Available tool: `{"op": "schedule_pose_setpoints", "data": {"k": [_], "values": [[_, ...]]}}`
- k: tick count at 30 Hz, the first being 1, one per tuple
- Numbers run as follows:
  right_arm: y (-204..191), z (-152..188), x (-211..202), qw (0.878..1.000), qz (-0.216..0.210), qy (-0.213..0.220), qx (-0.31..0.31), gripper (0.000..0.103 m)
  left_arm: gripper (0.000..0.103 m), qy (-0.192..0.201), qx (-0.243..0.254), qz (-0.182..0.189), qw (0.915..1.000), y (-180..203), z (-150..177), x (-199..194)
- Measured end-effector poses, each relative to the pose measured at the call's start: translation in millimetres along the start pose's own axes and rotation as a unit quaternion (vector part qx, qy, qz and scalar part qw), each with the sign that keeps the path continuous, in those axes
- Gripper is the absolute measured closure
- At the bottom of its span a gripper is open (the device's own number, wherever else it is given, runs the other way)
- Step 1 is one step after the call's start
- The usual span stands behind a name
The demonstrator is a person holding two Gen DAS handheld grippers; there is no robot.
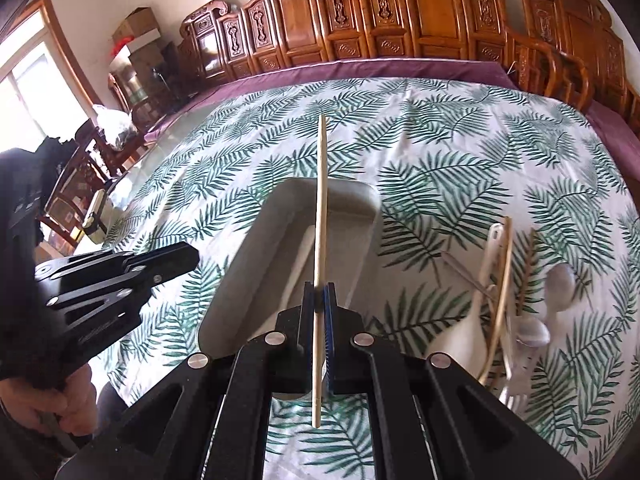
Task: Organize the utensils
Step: 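Lower the chopstick in the right tool into the tray and open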
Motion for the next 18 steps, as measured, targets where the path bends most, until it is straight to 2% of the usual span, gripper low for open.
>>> {"op": "schedule_pose_setpoints", "data": {"k": [6, 12, 18], "values": [[-14.2, -9.9, 7.1, 1.0, -0.015, -0.013, 0.006, 0.097, 0.099, 0.042, 0.02, -0.016, 0.9988, -7.6, -7.1, -31.5], [-17.2, -13.5, 23.5, 0.999, -0.012, -0.029, 0.008, 0.097, 0.099, 0.071, 0.037, -0.032, 0.9963, -10.3, -10.8, -56.5], [-14.1, -14.0, 44.4, 0.998, -0.014, -0.053, 0.016, 0.097, 0.099, 0.074, 0.039, -0.032, 0.996, -11.6, -4.6, -65.0]]}}
Point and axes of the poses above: each gripper's, at about its wrist camera, not at the fingertips, and x roughly the way its jaws point, y to its right, z to its underside, the point moved 7 cm from there along x, roughly the way its jaws point, and after that the axes turned 3 degrees about z, right-handed, at the moved point
